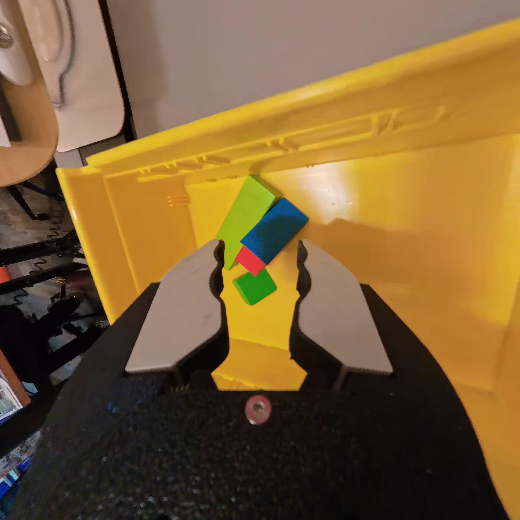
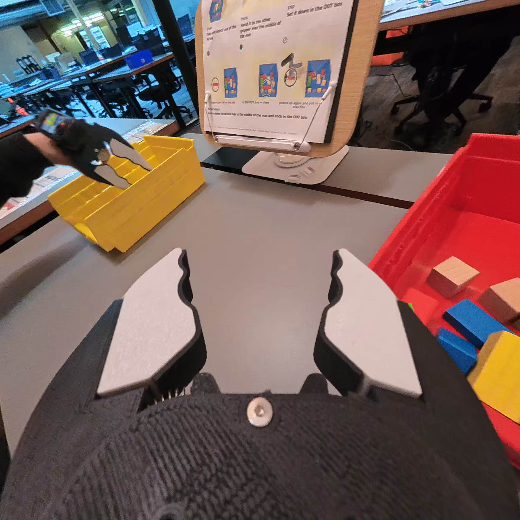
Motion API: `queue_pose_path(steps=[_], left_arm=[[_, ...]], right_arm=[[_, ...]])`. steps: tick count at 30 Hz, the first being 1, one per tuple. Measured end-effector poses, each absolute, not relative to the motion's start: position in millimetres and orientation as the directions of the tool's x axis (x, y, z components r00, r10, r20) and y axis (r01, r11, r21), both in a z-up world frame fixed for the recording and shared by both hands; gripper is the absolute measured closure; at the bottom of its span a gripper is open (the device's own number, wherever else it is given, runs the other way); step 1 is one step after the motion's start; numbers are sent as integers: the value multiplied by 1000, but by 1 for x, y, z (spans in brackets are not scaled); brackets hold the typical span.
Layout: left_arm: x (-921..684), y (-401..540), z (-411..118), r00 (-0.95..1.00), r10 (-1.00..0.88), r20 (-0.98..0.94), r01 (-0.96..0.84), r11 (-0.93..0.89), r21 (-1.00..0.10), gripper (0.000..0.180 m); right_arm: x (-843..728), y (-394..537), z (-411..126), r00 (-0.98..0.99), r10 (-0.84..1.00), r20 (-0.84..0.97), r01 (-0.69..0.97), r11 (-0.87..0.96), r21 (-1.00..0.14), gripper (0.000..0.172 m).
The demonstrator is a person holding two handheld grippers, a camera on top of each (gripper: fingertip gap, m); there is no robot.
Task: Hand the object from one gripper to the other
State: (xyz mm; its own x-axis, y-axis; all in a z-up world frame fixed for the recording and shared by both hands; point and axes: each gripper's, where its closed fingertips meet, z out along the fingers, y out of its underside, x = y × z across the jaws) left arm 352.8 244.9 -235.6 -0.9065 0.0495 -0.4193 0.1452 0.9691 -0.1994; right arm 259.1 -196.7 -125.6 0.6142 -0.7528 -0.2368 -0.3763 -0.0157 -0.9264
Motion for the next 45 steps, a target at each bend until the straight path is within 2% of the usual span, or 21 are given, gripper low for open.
queue_pose_path(steps=[4,12,20,23,27,30,37,40,45], left_arm=[[355,254,-246,-919,117,-376,184,972,-147,131],[363,254,-257,-927,200,-318,254,957,-140,130],[363,253,-271,-934,257,-249,300,942,-153,144],[358,251,-271,-943,249,-222,293,936,-196,149],[347,252,-276,-952,246,-183,281,938,-202,149],[343,255,-280,-962,216,-165,247,949,-196,140],[334,253,-285,-987,104,-119,134,951,-280,139],[328,256,-293,-991,88,-98,109,964,-243,139],[326,251,-286,-996,6,-92,35,947,-319,138]], right_arm=[[262,-195,-130,616,-757,-219,-374,-35,-927,75],[266,-189,-139,628,-739,-243,-392,-31,-919,76],[270,-188,-150,621,-746,-242,-410,-46,-911,76],[272,-187,-156,619,-745,-246,-426,-55,-903,76],[272,-185,-159,624,-739,-253,-432,-57,-900,76],[272,-184,-160,629,-735,-255,-432,-58,-900,76],[270,-187,-153,629,-733,-259,-418,-38,-908,76],[268,-187,-150,632,-726,-272,-419,-25,-908,76],[265,-185,-147,640,-723,-259,-407,-33,-913,76]])
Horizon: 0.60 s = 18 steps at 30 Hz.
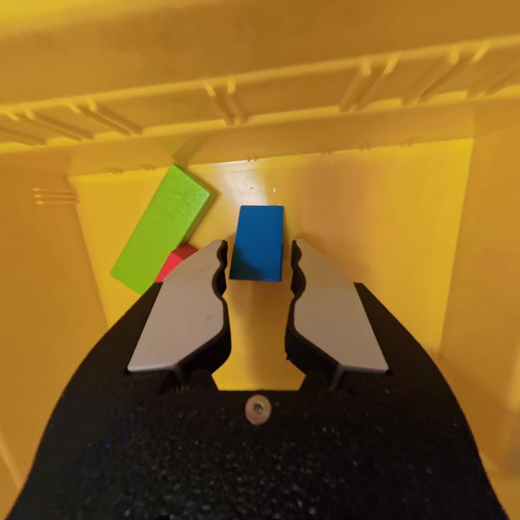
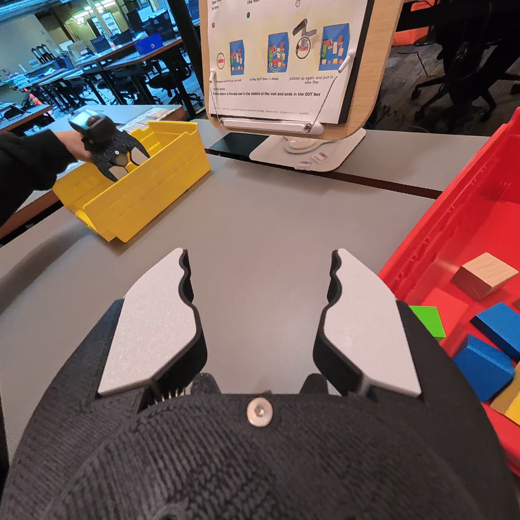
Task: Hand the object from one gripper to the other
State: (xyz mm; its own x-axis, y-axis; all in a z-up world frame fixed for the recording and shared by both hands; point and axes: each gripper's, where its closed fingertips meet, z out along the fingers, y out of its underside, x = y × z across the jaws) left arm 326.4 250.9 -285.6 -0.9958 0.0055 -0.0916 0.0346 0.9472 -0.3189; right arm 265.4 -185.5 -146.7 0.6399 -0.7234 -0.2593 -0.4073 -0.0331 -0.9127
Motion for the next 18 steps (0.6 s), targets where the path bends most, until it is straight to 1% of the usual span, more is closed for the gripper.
queue_pose_path(steps=[1,4,6,10,11,13,15,18], left_arm=[[324,251,-287,-997,-12,-74,12,947,-320,138],[322,256,-293,-997,-54,-60,-36,964,-265,144],[322,256,-294,-993,-102,-55,-85,963,-255,147],[329,267,-288,-954,-294,-62,-277,941,-195,147],[330,267,-282,-939,-340,-56,-322,924,-204,147],[331,259,-261,-906,-423,-34,-395,870,-296,147],[329,243,-230,-871,-491,4,-444,784,-434,147],[312,207,-176,-834,-531,150,-490,588,-644,147]], right_arm=[[265,-185,-145,642,-720,-262,-404,-28,-914,76],[264,-184,-142,646,-715,-267,-399,-18,-917,76],[263,-183,-142,649,-712,-268,-400,-19,-916,76],[259,-177,-137,664,-696,-274,-391,-10,-921,77],[258,-176,-135,670,-691,-271,-384,-11,-923,77],[256,-172,-130,682,-682,-265,-370,-10,-929,77],[253,-166,-123,699,-667,-258,-348,-2,-938,78],[245,-150,-113,743,-621,-249,-314,5,-949,80]])
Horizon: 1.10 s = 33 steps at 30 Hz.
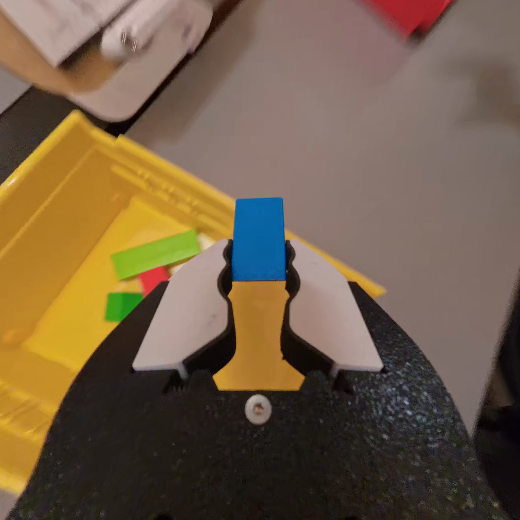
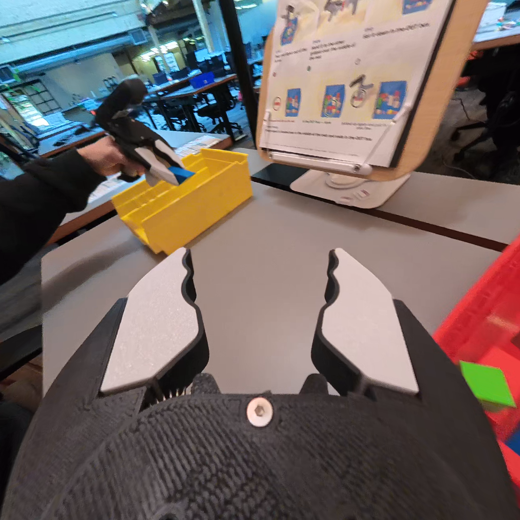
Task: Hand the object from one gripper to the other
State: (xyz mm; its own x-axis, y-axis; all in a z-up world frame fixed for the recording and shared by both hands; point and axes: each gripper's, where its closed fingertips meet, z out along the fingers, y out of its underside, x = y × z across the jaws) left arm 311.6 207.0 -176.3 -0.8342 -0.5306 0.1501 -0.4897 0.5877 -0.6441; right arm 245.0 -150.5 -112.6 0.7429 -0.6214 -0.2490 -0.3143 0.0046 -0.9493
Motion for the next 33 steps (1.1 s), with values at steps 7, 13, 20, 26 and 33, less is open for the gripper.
queue_pose_path(steps=[7,13,20,26,33], left_arm=[[234,106,-107,-891,-374,259,-396,358,-846,146],[176,8,-92,-967,-193,166,-218,293,-931,147],[146,-53,-80,-997,-62,50,-61,188,-980,147],[143,-65,-84,-995,-48,82,-89,162,-983,147],[142,-70,-83,-994,-33,108,-111,110,-988,146]], right_arm=[[204,-80,-88,897,-369,-243,-248,36,-968,86],[169,-41,-84,951,-183,-250,-249,26,-968,84],[150,-43,-69,966,-35,-256,-251,98,-963,112],[145,-49,-61,981,-12,-192,-189,135,-973,123],[142,-49,-60,997,-46,-58,-52,138,-989,138]])
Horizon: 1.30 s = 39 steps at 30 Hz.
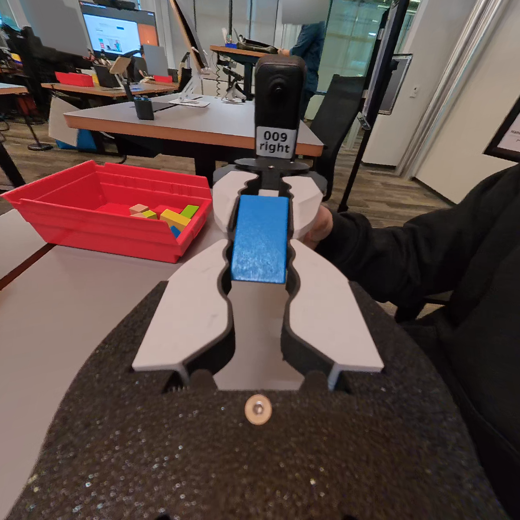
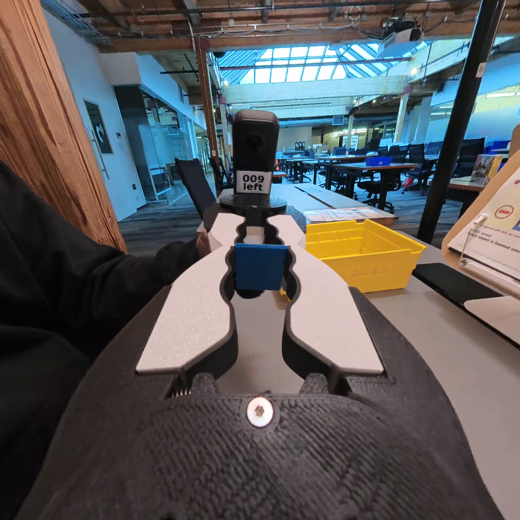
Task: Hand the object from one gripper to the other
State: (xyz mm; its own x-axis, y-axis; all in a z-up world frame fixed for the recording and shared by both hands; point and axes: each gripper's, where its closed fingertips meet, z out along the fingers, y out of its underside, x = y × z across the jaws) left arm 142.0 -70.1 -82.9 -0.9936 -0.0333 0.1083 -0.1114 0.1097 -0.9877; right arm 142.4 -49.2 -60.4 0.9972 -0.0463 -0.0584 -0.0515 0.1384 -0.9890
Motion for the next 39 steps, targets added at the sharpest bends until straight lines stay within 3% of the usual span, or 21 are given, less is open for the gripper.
queue_pose_path(steps=[5,7,8,10,15,19,24,29,31,34,39], left_arm=[[159,-68,-89,-983,-176,55,-76,114,-991,132],[166,-62,-92,-972,-236,6,-39,137,-990,117],[169,-56,-94,-963,-270,-26,-14,145,-989,119],[174,-43,-93,-946,-320,-43,0,133,-991,130],[197,-6,-92,-871,-490,36,-50,15,-999,114],[203,15,-96,-823,-568,15,-9,-13,-1000,112],[202,38,-98,-739,-674,-19,50,-26,-998,123],[211,70,-111,-614,-788,-43,9,47,-999,113],[209,79,-107,-587,-802,-113,78,83,-993,110],[213,101,-101,-476,-863,-170,103,137,-985,107],[218,141,-93,-369,-918,-148,59,136,-989,117]], right_arm=[[156,-57,-65,984,-180,1,9,43,-999,137],[174,-76,-65,955,-298,18,17,-5,-1000,138],[187,-92,-65,928,-371,29,20,-26,-999,138],[216,-140,-65,832,-554,33,6,-50,-999,138],[270,-267,-93,509,-861,-16,-134,-61,-989,138],[309,-309,-124,409,-911,-60,-257,-52,-965,137],[369,-327,-160,360,-931,-62,-412,-99,-906,138],[418,-338,-185,328,-942,-75,-516,-112,-849,137],[431,-341,-196,303,-947,-102,-565,-93,-820,137],[443,-348,-208,270,-959,-88,-603,-97,-792,137],[448,-347,-213,239,-963,-124,-611,-51,-790,132]])
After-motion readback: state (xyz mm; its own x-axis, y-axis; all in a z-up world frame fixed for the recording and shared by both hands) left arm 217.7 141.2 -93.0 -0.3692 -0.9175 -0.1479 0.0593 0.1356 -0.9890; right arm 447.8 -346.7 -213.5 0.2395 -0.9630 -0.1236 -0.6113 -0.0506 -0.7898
